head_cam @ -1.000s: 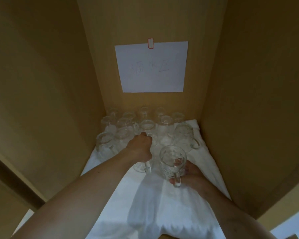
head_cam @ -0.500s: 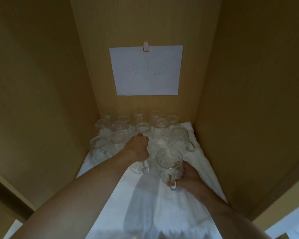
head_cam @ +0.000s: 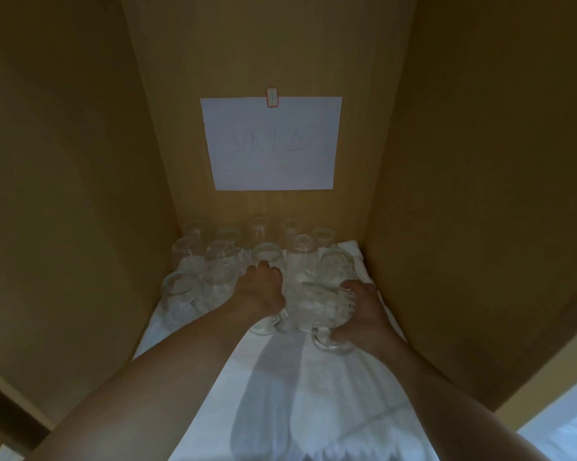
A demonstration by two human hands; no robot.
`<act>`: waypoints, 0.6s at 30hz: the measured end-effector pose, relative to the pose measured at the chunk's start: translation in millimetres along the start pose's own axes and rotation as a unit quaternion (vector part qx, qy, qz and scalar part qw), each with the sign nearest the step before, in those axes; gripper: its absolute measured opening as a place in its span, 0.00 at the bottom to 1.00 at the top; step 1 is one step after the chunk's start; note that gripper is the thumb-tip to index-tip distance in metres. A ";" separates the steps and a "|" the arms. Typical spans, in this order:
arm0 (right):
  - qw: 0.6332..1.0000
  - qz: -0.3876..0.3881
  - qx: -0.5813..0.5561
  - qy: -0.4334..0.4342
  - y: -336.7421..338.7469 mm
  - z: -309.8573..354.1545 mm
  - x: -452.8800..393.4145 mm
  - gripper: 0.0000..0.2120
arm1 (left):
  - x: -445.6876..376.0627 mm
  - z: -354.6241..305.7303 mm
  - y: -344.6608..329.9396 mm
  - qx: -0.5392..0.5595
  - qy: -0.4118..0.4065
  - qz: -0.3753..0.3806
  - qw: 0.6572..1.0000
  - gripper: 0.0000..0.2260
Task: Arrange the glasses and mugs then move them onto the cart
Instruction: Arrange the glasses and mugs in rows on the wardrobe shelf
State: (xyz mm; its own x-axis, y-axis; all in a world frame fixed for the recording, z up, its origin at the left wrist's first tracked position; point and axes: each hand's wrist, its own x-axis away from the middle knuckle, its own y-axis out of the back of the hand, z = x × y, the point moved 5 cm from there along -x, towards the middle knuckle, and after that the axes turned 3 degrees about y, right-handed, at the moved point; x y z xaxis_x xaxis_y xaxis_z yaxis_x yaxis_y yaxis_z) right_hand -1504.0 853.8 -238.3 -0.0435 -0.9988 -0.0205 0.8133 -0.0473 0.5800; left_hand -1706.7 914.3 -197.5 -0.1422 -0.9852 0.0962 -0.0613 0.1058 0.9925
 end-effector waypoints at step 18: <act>0.858 0.079 0.467 0.201 -44.8 53.8 -33.1 0.40 | 2.2 7.5 1.6 -0.027 0.018 -0.038 0.999 0.27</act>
State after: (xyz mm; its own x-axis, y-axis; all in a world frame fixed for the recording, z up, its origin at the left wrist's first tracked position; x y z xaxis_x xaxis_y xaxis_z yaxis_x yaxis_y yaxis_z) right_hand -1570.2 889.4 -219.7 0.3806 -0.9233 -0.0517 -0.0362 -0.0708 0.9968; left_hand -1714.6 913.3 -196.2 -0.1040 -0.9943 0.0230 -0.0167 0.0248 0.9996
